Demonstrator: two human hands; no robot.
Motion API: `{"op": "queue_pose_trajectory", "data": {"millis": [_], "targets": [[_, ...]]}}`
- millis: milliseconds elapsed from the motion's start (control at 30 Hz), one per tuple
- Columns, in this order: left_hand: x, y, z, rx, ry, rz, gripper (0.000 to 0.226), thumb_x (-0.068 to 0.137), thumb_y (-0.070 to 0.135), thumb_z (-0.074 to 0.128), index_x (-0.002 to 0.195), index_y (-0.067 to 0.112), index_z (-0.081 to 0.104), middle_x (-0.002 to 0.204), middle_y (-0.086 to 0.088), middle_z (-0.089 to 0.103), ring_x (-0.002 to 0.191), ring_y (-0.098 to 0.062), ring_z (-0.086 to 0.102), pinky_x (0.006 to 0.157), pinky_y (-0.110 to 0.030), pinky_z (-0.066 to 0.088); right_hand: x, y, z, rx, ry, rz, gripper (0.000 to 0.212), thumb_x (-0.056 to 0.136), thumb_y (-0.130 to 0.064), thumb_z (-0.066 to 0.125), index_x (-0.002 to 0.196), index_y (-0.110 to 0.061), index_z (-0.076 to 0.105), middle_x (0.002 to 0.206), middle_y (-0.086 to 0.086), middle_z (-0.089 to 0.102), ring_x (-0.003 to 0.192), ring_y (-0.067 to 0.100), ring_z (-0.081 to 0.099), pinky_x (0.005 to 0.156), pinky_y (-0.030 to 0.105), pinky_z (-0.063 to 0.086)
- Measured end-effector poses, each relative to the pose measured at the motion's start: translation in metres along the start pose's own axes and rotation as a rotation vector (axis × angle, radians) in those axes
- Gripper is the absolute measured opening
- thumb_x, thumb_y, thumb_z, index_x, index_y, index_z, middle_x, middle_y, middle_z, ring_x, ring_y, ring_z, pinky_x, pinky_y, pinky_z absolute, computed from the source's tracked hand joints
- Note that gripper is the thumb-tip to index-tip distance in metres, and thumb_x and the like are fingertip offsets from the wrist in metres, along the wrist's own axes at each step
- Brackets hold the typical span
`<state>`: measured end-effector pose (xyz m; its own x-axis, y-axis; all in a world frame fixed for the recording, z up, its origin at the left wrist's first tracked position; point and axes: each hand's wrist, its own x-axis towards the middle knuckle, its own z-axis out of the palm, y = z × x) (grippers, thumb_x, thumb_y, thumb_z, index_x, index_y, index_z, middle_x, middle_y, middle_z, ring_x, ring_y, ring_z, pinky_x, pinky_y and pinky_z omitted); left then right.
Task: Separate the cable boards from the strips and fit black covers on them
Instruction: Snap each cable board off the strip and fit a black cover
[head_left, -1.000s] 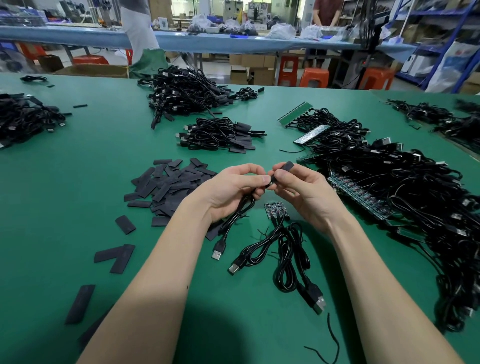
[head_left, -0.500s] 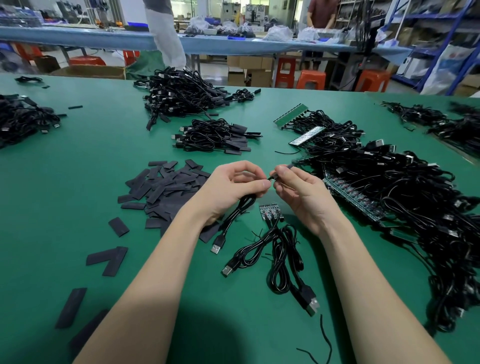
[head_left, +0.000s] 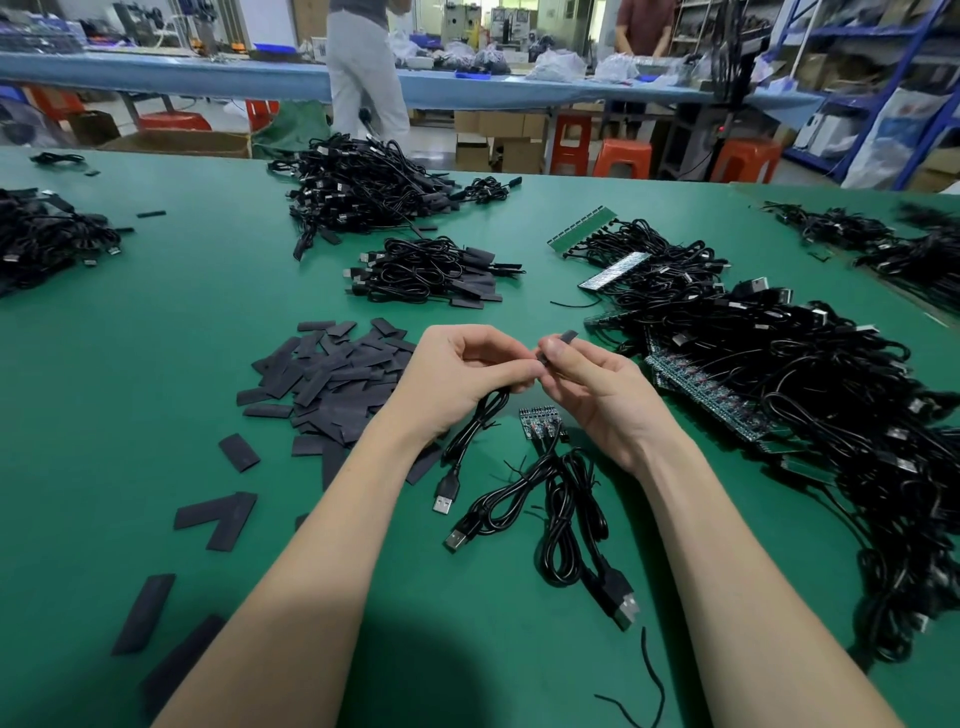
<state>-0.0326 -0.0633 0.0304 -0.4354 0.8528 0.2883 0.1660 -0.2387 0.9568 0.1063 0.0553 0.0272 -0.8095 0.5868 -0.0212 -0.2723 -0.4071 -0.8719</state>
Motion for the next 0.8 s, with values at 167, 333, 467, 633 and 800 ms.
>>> {"op": "queue_pose_trajectory", "data": {"millis": [167, 333, 467, 633, 800], "targets": [[0.0016, -0.0033, 0.0002, 0.02, 0.015, -0.013, 0.011, 0.078, 0.005, 0.084, 0.084, 0.008, 0.076, 0.079, -0.009, 0.076, 0.069, -0.016, 0.071, 0.072, -0.02, 0.055, -0.0006, 0.0006, 0.0022, -0.082, 0.018, -0.032, 0.012, 0.076, -0.018, 0.079, 0.087, -0.012, 0.079, 0.09, 0.007, 0.076, 0.078, 0.01, 0.072, 0.071, 0.015, 0.056], [0.0029, -0.004, -0.0025, -0.003, 0.011, -0.031, 0.015, 0.077, 0.002, 0.083, 0.084, 0.012, 0.073, 0.081, -0.005, 0.076, 0.073, -0.017, 0.07, 0.077, -0.023, 0.057, -0.0008, -0.0003, 0.0051, -0.098, 0.012, -0.146, 0.033, 0.078, -0.011, 0.078, 0.11, -0.013, 0.071, 0.093, 0.011, 0.076, 0.081, 0.017, 0.072, 0.081, 0.027, 0.058], [0.0032, -0.0024, -0.0034, -0.021, 0.018, -0.044, 0.016, 0.078, 0.0, 0.081, 0.085, 0.011, 0.073, 0.079, -0.002, 0.076, 0.072, -0.014, 0.071, 0.075, -0.02, 0.056, -0.0029, -0.0015, 0.0063, -0.049, 0.021, -0.213, 0.032, 0.075, -0.018, 0.081, 0.106, -0.021, 0.076, 0.1, 0.013, 0.076, 0.089, 0.021, 0.073, 0.083, 0.03, 0.058], [0.0034, -0.002, -0.0028, -0.016, 0.015, -0.048, 0.015, 0.078, 0.001, 0.082, 0.085, 0.011, 0.074, 0.08, -0.004, 0.076, 0.072, -0.015, 0.072, 0.075, -0.021, 0.056, -0.0014, 0.002, 0.0059, -0.022, 0.077, -0.225, 0.025, 0.074, -0.018, 0.082, 0.099, -0.019, 0.079, 0.098, 0.013, 0.077, 0.088, 0.022, 0.073, 0.081, 0.028, 0.058], [0.0034, -0.0052, -0.0027, 0.009, 0.037, -0.028, 0.013, 0.077, 0.005, 0.084, 0.082, 0.013, 0.075, 0.079, -0.008, 0.076, 0.071, -0.017, 0.071, 0.075, -0.022, 0.057, 0.0013, 0.0054, 0.0075, 0.014, 0.122, -0.203, 0.023, 0.072, -0.018, 0.083, 0.095, -0.018, 0.081, 0.096, 0.013, 0.077, 0.084, 0.019, 0.073, 0.075, 0.024, 0.058]]}}
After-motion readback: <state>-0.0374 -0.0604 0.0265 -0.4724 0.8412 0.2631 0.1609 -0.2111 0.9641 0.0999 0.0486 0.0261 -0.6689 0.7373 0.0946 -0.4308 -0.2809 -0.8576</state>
